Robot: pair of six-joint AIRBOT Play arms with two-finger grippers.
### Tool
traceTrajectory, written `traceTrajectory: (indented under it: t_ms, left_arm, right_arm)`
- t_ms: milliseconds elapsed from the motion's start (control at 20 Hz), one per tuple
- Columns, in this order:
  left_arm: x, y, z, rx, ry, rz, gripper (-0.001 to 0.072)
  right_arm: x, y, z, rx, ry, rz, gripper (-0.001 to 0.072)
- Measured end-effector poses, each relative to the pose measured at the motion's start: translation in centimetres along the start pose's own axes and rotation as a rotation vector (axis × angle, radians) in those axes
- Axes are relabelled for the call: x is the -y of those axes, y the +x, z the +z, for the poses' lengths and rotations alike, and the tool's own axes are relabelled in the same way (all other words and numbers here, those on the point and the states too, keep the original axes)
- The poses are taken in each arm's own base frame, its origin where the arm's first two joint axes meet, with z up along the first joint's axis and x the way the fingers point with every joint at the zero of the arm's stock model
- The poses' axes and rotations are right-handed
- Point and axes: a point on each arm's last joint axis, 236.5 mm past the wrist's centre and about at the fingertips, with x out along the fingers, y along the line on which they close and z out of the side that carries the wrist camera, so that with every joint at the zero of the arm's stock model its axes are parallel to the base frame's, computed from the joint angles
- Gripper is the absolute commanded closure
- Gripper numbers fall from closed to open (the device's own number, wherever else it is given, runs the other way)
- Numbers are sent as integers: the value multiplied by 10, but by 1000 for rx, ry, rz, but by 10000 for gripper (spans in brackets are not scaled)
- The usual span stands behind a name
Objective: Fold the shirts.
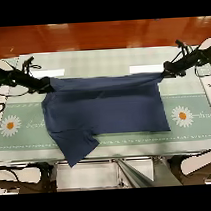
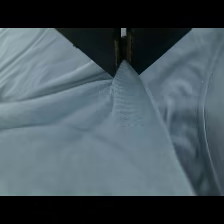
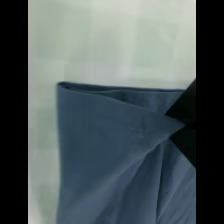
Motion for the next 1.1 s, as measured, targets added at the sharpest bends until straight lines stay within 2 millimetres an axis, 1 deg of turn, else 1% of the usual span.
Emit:
traceTrajectory:
  t_ms: [100, 150, 200, 250, 350, 400, 450, 500, 600, 700, 750, 800, 850, 900, 950, 1050, 1100]
  left_arm:
    - [-5, 8, -13, -32, -13, 1, 683]
    - [-5, 10, -17, -43, -18, 0, 662]
    - [-5, 12, -22, -60, -22, -3, 493]
    - [-5, 13, -26, -73, -26, -5, 199]
    - [-5, 10, -32, -100, -36, -9, 203]
    - [-3, 4, -31, -104, -43, -12, 203]
    - [-1, -7, -26, -94, -47, -16, 203]
    - [1, -21, -21, -77, -49, -18, 203]
    - [4, -60, -8, 7, -57, -16, 203]
    - [2, -99, -5, 108, -73, -2, 203]
    - [-2, -113, -13, 141, -94, 5, 203]
    - [-10, -121, -24, 167, -127, 12, 203]
    - [-20, -123, -41, 181, -173, 20, 203]
    - [-31, -118, -62, 177, -224, 20, 203]
    - [-41, -110, -88, 161, -284, 16, 203]
    - [-54, -85, -132, 136, -414, -28, 203]
    - [-56, -72, -151, 117, -475, -56, 203]
  right_arm:
    - [3, 7, -8, -21, 9, 1, 680]
    - [4, 9, -10, -27, 12, -1, 604]
    - [4, 10, -11, -31, 15, -1, 428]
    - [4, 11, -13, -35, 21, 0, 298]
    - [2, 11, -16, -49, 37, 12, 302]
    - [0, 7, -18, -59, 43, 22, 302]
    - [0, -1, -19, -62, 54, 27, 302]
    - [2, -11, -18, -54, 67, 29, 302]
    - [7, -40, -19, -18, 102, 29, 302]
    - [12, -64, -27, 24, 134, 24, 302]
    - [15, -72, -35, 48, 157, 19, 302]
    - [18, -74, -47, 70, 184, 17, 302]
    - [17, -72, -59, 87, 207, 33, 302]
    - [15, -66, -75, 101, 223, 54, 302]
    - [11, -59, -89, 117, 236, 78, 302]
    - [-2, -45, -114, 153, 255, 144, 302]
    - [-10, -39, -125, 166, 260, 180, 302]
